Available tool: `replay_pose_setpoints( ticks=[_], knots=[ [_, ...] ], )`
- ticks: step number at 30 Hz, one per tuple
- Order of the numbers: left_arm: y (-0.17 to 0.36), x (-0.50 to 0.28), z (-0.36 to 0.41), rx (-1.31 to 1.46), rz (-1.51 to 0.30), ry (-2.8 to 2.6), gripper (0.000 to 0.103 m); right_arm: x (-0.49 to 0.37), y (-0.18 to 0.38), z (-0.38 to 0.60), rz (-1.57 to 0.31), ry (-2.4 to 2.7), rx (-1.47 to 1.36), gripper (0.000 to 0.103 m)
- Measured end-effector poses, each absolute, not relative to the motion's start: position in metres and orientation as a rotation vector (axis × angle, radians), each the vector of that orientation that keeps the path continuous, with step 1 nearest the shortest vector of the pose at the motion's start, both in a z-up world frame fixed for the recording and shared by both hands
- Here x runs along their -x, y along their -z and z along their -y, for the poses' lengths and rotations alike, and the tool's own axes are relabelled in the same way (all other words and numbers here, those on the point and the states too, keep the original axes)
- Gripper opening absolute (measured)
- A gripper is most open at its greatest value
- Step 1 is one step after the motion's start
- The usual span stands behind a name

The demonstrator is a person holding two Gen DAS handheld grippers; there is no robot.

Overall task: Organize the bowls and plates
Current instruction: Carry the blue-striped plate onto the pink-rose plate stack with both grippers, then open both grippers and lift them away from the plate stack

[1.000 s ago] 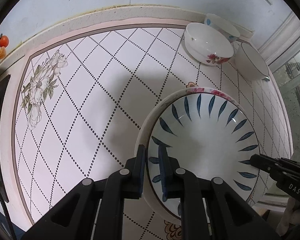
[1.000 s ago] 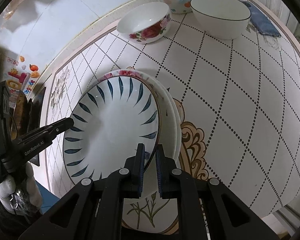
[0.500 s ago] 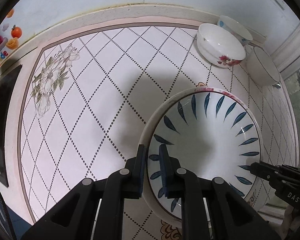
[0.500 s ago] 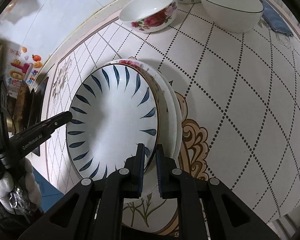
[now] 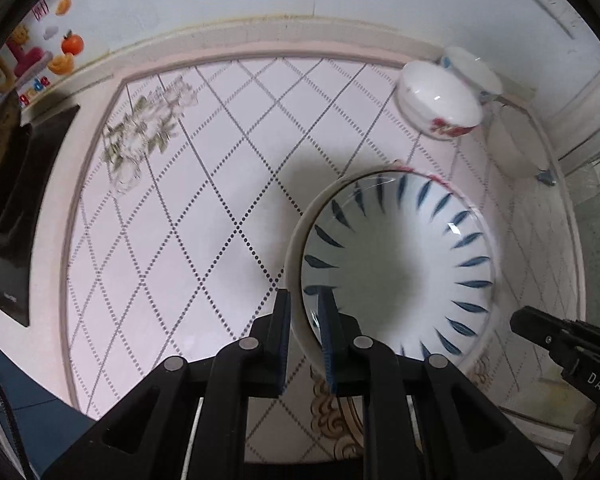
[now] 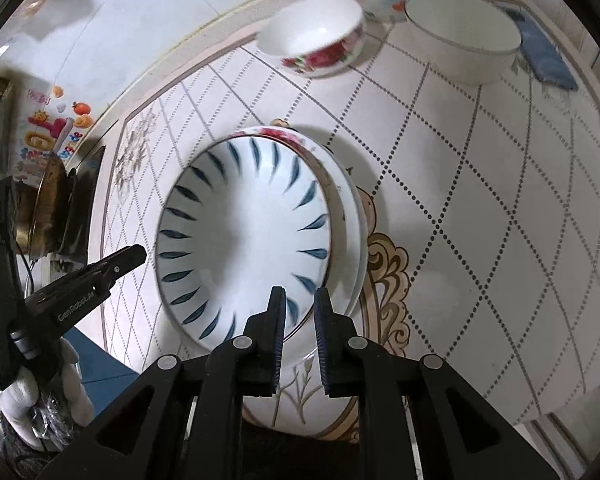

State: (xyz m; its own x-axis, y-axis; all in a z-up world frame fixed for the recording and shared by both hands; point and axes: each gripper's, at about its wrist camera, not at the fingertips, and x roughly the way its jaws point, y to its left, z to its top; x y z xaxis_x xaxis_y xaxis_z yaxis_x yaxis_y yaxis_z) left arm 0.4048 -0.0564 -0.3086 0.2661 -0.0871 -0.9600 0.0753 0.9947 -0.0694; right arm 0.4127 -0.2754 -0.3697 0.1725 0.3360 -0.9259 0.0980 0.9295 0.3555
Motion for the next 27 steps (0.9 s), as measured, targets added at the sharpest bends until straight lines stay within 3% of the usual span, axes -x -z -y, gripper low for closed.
replay_pose_setpoints(
  ticks=[2,6,10,13,14,15,17,25,26,27],
  knots=[
    [0.29,-0.396,0.056,0.003,-1.271,0.11,0.015,-0.406,0.348,0.27,-1.366,-0.174,-0.338,0.022],
    [0.254,-0.381,0.052,0.013,-1.219,0.131,0.021,-0.39,0.307,0.263,-1.306,-0.158,-0.288,0.047],
    [0.22,-0.363,0.047,0.035,-1.179,0.165,0.03,-0.369,0.263,0.255,-1.244,-0.124,-0.248,0.059],
    [0.202,-0.352,0.043,0.046,-1.165,0.19,0.048,-0.349,0.232,0.248,-1.201,-0.1,-0.215,0.071],
    [0.195,-0.346,0.042,0.041,-1.155,0.198,0.06,-0.345,0.227,0.246,-1.198,-0.099,-0.212,0.074],
    [0.191,-0.341,0.043,0.037,-1.146,0.201,0.068,-0.339,0.221,0.244,-1.196,-0.099,-0.215,0.076],
    [0.182,-0.331,0.042,0.024,-1.133,0.218,0.073,-0.328,0.209,0.242,-1.189,-0.094,-0.23,0.076],
    [0.162,-0.304,0.035,0.002,-1.091,0.235,0.076,-0.295,0.18,0.225,-1.155,-0.071,-0.21,0.08],
    [0.16,-0.302,0.036,-0.008,-1.083,0.233,0.079,-0.292,0.179,0.223,-1.155,-0.068,-0.211,0.08],
    [0.159,-0.3,0.035,-0.01,-1.075,0.233,0.089,-0.291,0.179,0.222,-1.156,-0.066,-0.209,0.083]
  ],
)
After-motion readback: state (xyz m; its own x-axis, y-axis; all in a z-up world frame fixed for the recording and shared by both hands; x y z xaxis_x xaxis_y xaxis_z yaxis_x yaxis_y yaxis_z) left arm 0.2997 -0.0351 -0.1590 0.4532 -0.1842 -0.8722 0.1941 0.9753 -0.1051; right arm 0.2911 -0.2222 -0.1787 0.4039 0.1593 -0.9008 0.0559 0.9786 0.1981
